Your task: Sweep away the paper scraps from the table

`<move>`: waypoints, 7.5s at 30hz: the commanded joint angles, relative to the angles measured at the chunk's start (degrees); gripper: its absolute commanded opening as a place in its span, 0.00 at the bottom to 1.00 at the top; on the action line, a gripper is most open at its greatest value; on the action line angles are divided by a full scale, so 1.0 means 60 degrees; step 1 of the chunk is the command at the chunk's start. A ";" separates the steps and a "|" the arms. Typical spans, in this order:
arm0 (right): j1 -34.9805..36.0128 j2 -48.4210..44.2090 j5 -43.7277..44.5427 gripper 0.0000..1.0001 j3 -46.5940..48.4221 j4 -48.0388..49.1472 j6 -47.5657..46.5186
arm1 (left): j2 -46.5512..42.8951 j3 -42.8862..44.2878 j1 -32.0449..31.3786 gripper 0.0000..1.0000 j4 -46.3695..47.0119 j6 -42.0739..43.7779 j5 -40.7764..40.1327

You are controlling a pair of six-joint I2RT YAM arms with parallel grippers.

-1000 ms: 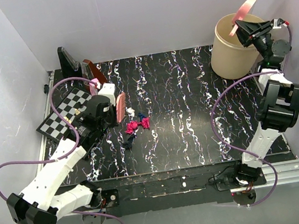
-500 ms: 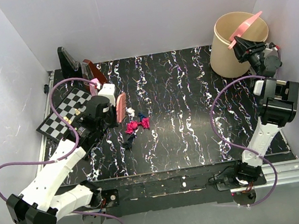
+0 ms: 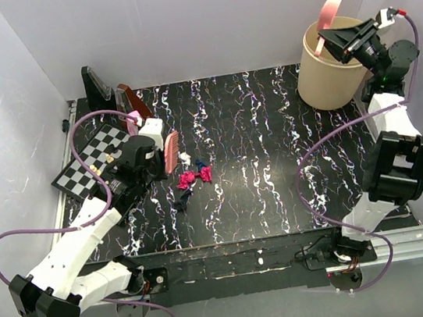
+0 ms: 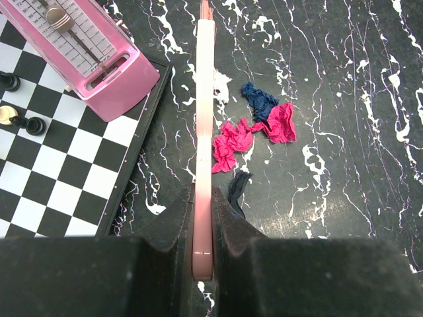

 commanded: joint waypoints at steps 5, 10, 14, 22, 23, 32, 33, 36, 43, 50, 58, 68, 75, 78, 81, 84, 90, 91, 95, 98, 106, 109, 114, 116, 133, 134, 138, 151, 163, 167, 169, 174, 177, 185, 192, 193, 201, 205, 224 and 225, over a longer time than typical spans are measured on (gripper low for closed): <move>0.1999 -0.2099 -0.0616 0.01 0.0862 -0.7348 -0.7316 | -0.0278 0.0050 0.0063 0.00 0.0196 -0.0007 -0.0121; 0.4431 -0.3345 0.2327 0.01 0.0178 -1.1143 -1.0305 | -0.0293 0.0021 0.0077 0.00 0.0196 -0.0051 -0.0078; 0.5955 -0.4180 0.5340 0.01 -0.1257 -1.2535 -1.1227 | -0.0351 -0.0023 0.0063 0.00 0.0196 -0.0036 -0.0063; 0.8899 -0.3919 0.9403 0.01 -0.2930 -1.4850 -1.1244 | 0.0408 0.0298 0.0063 0.00 0.0109 0.0271 -0.0472; 0.9309 -0.3788 1.0089 0.01 -0.2916 -1.5375 -1.1201 | 0.0715 0.0473 0.0063 0.00 -0.0051 0.0286 -0.0560; 1.2269 -0.2162 1.1401 0.01 -0.2316 -1.7722 -1.0542 | 0.3265 0.3094 -0.0025 0.00 -0.1839 0.0900 -0.1336; 1.2591 -0.2044 1.1414 0.01 -0.2214 -1.7912 -1.0469 | 0.3528 0.3285 -0.0054 0.00 -0.1956 0.1017 -0.1424; 1.3135 -0.1941 1.1240 0.01 -0.2081 -1.8163 -1.0468 | 0.4275 0.3900 -0.0171 0.00 -0.2293 0.1442 -0.1746; 1.3531 -0.2570 0.8840 0.01 -0.2680 -1.6936 -1.1185 | 0.6472 0.5570 -0.0449 0.00 -0.3772 0.2175 -0.1864; 1.3634 -0.2659 0.8075 0.01 -0.3004 -1.6362 -1.1478 | 0.8333 0.7167 -0.0888 0.00 -0.4886 0.2483 -0.2069; 1.3737 -0.2629 0.7738 0.01 -0.3209 -1.6201 -1.1625 | 0.8746 0.7945 -0.1431 0.00 -0.5722 0.2323 0.0478; 1.3751 -0.2995 0.7796 0.01 -0.3502 -1.5981 -1.1567 | 0.7194 0.7609 -0.1446 0.00 -0.6600 0.0377 -0.0995; 1.3766 -0.3127 0.8146 0.01 -0.3575 -1.6054 -1.1406 | 0.6008 0.7229 -0.1446 0.00 -0.8064 -0.2201 -0.3035; 1.3766 -0.3127 0.8469 0.01 -0.3517 -1.6171 -1.1318 | 0.5597 0.7111 -0.1461 0.00 -0.9072 -0.3751 -0.3854; 1.3751 -0.3098 0.8704 0.01 -0.3473 -1.6346 -1.1259 | 0.5216 0.6775 -0.1461 0.00 -0.9896 -0.4839 -0.3990; 1.3766 -0.3025 0.8968 0.01 -0.3370 -1.6522 -1.1230 | 0.4704 0.5955 -0.1475 0.00 -0.9809 -0.5366 -0.3068; 1.3766 -0.3054 0.9188 0.01 -0.3355 -1.6581 -1.1127 | 0.4306 0.4856 -0.1475 0.00 -0.9896 -0.6759 -0.1852; 1.3766 -0.3083 0.9188 0.01 -0.3385 -1.6567 -1.1098 | 0.4307 0.4681 -0.1475 0.00 -0.9911 -0.6890 -0.1719; 1.3751 -0.3142 0.9188 0.01 -0.3414 -1.6537 -1.1069 | 0.4321 0.4051 -0.1504 0.00 -0.9882 -0.7228 -0.1645; 1.3751 -0.3215 0.9203 0.01 -0.3502 -1.6508 -1.1039 | 0.4423 0.3640 -0.1534 0.00 -0.9897 -0.7331 -0.1602; 1.3751 -0.3157 0.9261 0.01 -0.3517 -1.6479 -1.1083 | 0.5141 0.4369 -0.1680 0.00 -0.8683 -0.7156 -0.0606; 1.3766 -0.3259 0.9261 0.01 -0.3560 -1.6493 -1.1083 | 0.5608 0.5101 -0.1578 0.00 -0.8023 -0.7024 -0.0254; 1.3751 -0.3420 0.9203 0.01 -0.3604 -1.6567 -1.1010 | 0.6766 0.6609 -0.1387 0.00 -0.7933 -0.7053 -0.0384; 1.3751 -0.3449 0.9130 0.01 -0.3619 -1.6625 -1.0995 | 0.7176 0.7253 -0.1358 0.00 -0.8239 -0.7038 -0.0662; 1.3766 -0.2498 0.8691 0.01 -0.3048 -1.7461 -1.0878 | 0.5465 0.6717 -0.0904 0.00 -0.7105 -0.2415 -0.1806; 1.3780 -0.2425 0.8545 0.01 -0.3019 -1.7388 -1.0878 | 0.5391 0.6541 -0.0875 0.00 -0.6635 -0.1742 -0.1791; 1.3912 -0.2045 0.8324 0.01 -0.2581 -1.7474 -1.0601 | 0.5682 0.6377 -0.0554 0.00 -0.5007 0.0120 -0.2027; 1.4059 -0.1018 0.8558 0.01 -0.1540 -1.7636 -1.0672 | 0.8684 0.7826 -0.0508 0.00 -0.4344 0.4020 -0.1424; 1.2991 -0.0330 0.8456 0.01 -0.0910 -1.7299 -1.1697 | 0.9229 0.8341 -0.0932 0.00 -0.5165 0.4782 0.0477; 1.2770 -0.0023 0.8573 0.01 -0.0676 -1.7240 -1.2166 | 0.9214 0.8326 -0.1167 0.00 -0.5677 0.4696 0.1414; 1.2784 0.0138 0.8631 0.01 -0.0529 -1.7182 -1.2386 | 0.9214 0.8326 -0.1270 0.00 -0.5853 0.4593 0.1942; 1.2711 0.0534 0.8895 0.01 -0.0207 -1.7197 -1.2767 | 0.9068 0.8399 -0.1416 0.00 -0.6190 0.4271 0.2530; 1.2682 0.0666 0.8968 0.01 -0.0104 -1.7065 -1.2914 | 0.8877 0.8472 -0.1519 0.00 -0.6439 0.4037 0.3246; 1.2652 0.0842 0.8997 0.01 0.0014 -1.6435 -1.2944 | 0.8379 0.8355 -0.1870 0.00 -0.6967 0.3378 0.4493; 1.2667 0.0258 0.9421 0.01 -0.0776 -1.5601 -1.2783 | 0.7794 0.8589 -0.1900 0.00 -0.7158 0.2367 0.4975; 1.2667 0.0141 0.9524 0.01 -0.0879 -1.5498 -1.2782 | 0.7706 0.8648 -0.1900 0.00 -0.7172 0.2250 0.5078; 1.2667 -0.0534 0.9935 0.01 -0.1670 -1.4839 -1.2592 | 0.7427 0.9117 -0.1885 0.00 -0.7406 0.1388 0.4218; 1.2740 -0.1002 1.0124 0.01 -0.2226 -1.4254 -1.2446 | 0.7427 0.9672 -0.1783 0.00 -0.7524 0.0873 0.3000; 1.2697 -0.2643 1.1107 0.01 -0.3883 -1.2832 -1.1801 | 0.5626 0.9646 -0.1417 0.00 -0.7919 -0.0212 0.1272; 1.2667 -0.2716 1.1063 0.01 -0.3897 -1.2831 -1.1786 | 0.5538 0.9529 -0.1417 0.00 -0.7876 -0.0285 0.1009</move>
